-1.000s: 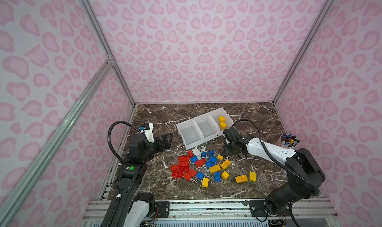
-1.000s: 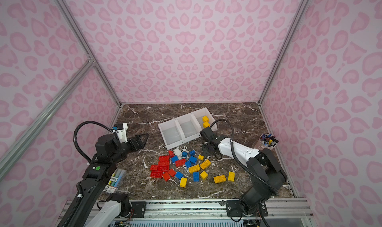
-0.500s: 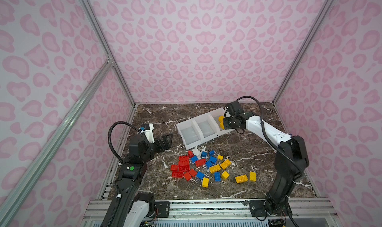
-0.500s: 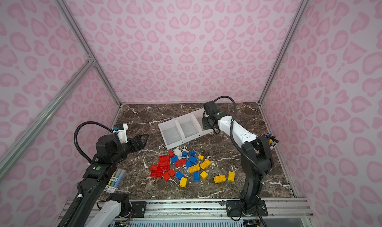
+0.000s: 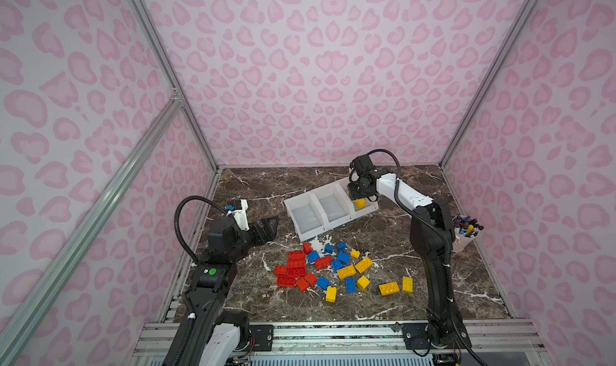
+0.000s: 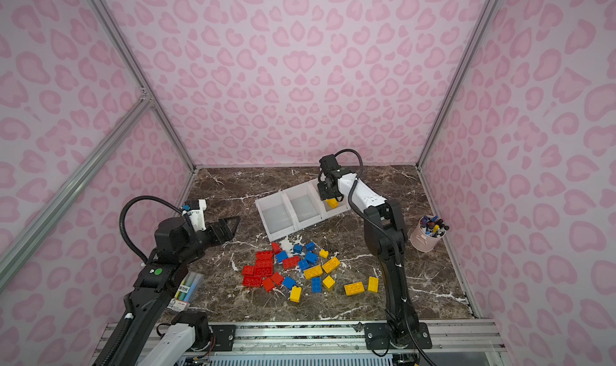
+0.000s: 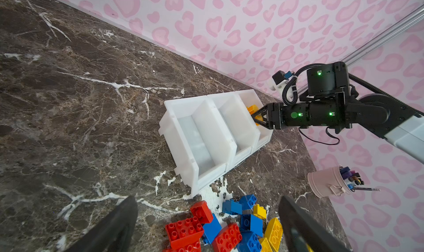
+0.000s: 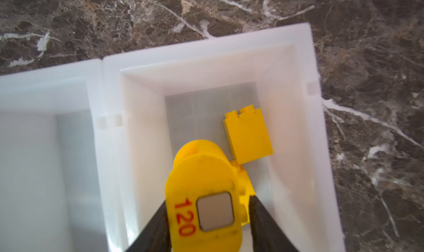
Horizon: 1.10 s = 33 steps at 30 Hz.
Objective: Sort the legos into containers by color
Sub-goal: Place the lego in the container, then rotate the container at the center of the table.
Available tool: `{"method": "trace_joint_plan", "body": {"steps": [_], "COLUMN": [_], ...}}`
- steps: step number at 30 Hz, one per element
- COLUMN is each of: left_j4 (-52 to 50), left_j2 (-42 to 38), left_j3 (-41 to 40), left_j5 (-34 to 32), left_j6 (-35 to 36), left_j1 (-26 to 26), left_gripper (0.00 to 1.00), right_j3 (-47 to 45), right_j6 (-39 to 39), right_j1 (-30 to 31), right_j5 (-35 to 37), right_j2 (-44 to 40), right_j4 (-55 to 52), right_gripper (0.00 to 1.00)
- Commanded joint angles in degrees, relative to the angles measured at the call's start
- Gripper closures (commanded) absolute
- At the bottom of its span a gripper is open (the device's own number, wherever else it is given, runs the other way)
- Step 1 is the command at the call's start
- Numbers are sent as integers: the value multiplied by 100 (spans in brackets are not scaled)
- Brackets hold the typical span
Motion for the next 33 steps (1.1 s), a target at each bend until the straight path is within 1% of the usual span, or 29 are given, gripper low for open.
{"method": "trace_joint_plan", "body": {"steps": [1, 4, 8, 13, 16, 19, 20, 24, 29, 33], "left_j4": [-12, -12, -7, -16, -15, -24, -22, -6, 27, -35], "left_j2": [-24, -25, -25, -64, -85, -102, -104, -78, 139, 473], "left_j3": [-4, -10, -12, -10, -21, -22, -36, -55, -47, 31], "left_j5": [36, 43, 40, 25, 14, 1, -5, -17, -19, -78], "left_j6": [-5, -14, -14, -14, -6, 12, 19, 30, -41, -111], "left_j1": [1, 1, 2, 5, 1, 4, 7, 7, 7, -17], "left_gripper": [3, 3, 3, 3, 3, 3, 3, 3, 3, 3], "right_j3": [-184, -510, -782, -1244, -1732, -2431, -2793, -3836, -4438, -4666], "right_j6": [-44, -1, 48, 78, 200, 486, 603, 882, 1420, 1684], "right_j1": [18, 17, 26, -2, -44, -20, 23, 427, 527, 569], "right_j5": [-81, -63, -8, 228, 361, 481, 502, 689, 695, 532], "right_j2": [-87, -353, -733, -1382, -1905, -2513, -2724, -3400, -3905, -4209], "right_j4": [-74, 103, 145, 184, 216, 272, 280, 320, 278, 278], "right_gripper": [38, 36, 35, 35, 36, 37, 37, 37, 37, 37]}}
